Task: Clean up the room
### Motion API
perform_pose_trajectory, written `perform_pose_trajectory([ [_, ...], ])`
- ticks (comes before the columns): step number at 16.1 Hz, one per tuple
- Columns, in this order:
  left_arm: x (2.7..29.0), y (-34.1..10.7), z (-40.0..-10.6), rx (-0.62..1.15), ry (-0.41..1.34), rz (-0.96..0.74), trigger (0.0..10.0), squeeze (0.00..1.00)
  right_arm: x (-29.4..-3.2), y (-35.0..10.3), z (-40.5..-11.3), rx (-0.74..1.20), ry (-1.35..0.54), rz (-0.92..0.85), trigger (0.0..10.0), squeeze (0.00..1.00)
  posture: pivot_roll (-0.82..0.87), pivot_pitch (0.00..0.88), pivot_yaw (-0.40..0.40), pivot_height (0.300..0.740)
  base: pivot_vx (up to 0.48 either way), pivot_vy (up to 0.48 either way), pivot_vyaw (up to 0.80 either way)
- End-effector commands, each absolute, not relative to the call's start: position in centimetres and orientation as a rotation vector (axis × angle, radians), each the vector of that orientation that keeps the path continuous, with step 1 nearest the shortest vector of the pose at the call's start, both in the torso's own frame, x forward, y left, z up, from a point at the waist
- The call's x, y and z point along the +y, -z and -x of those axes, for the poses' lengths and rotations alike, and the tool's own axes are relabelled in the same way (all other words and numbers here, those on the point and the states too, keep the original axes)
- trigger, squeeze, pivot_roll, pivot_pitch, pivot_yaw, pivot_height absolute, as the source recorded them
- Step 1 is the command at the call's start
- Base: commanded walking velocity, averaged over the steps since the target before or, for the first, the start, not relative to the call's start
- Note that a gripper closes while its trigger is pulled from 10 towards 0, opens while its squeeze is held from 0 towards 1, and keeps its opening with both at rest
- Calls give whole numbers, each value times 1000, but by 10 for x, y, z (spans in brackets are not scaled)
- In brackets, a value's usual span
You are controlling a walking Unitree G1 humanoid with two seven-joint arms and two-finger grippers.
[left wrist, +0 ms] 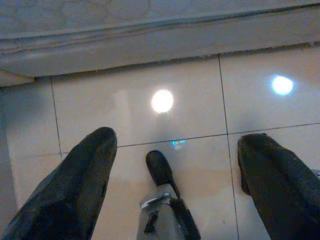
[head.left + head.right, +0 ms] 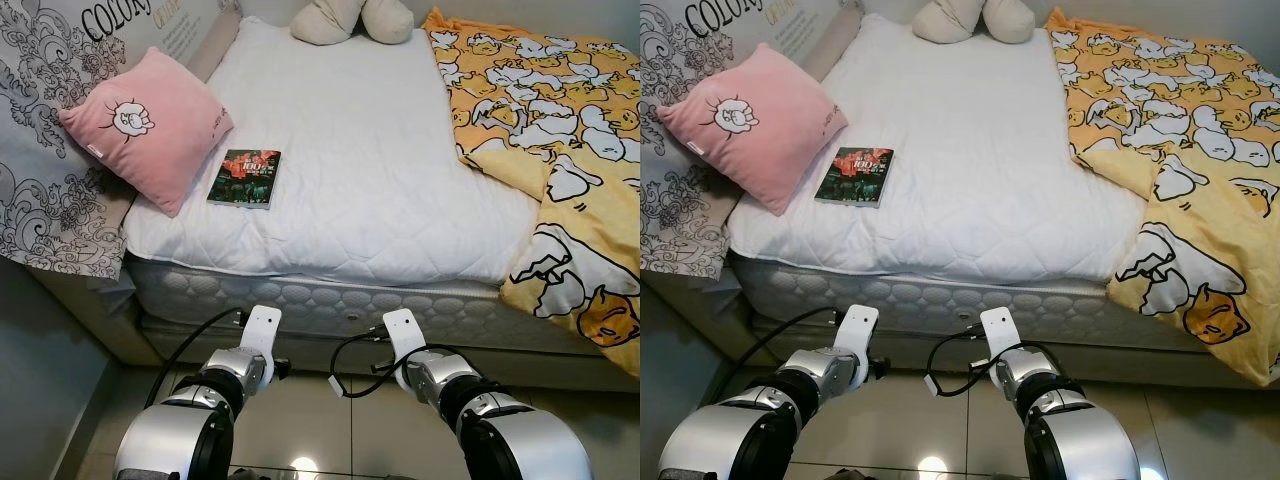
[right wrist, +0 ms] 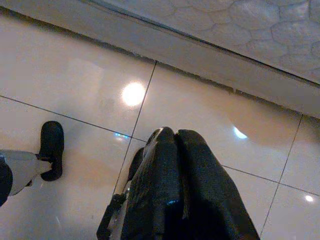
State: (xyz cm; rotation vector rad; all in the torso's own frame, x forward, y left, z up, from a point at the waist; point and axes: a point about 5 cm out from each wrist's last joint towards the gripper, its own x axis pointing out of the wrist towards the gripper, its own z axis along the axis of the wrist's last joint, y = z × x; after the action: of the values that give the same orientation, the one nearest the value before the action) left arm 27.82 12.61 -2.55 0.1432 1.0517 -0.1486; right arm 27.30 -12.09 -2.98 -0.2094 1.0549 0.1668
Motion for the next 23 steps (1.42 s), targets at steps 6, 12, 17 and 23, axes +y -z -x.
perform_pose_trajectory([
  [6,124,19,-286,1023,140,-117,10000,0,-119,26,-276,1059,-146,140,10000,0,-162,0,-8,740,0,0,0],
  [12,126,17,-288,1021,105,-57,10000,0,-120,26,-277,1064,-132,103,10000,0,-158,0,-7,740,0,0,0],
  [17,126,17,-288,1021,105,-57,10000,0,-120,26,-277,1064,-132,103,10000,0,-158,0,-7,740,0,0,0],
  [23,126,17,-288,1021,105,-57,10000,0,-120,26,-277,1064,-132,103,10000,0,-158,0,-7,740,0,0,0],
])
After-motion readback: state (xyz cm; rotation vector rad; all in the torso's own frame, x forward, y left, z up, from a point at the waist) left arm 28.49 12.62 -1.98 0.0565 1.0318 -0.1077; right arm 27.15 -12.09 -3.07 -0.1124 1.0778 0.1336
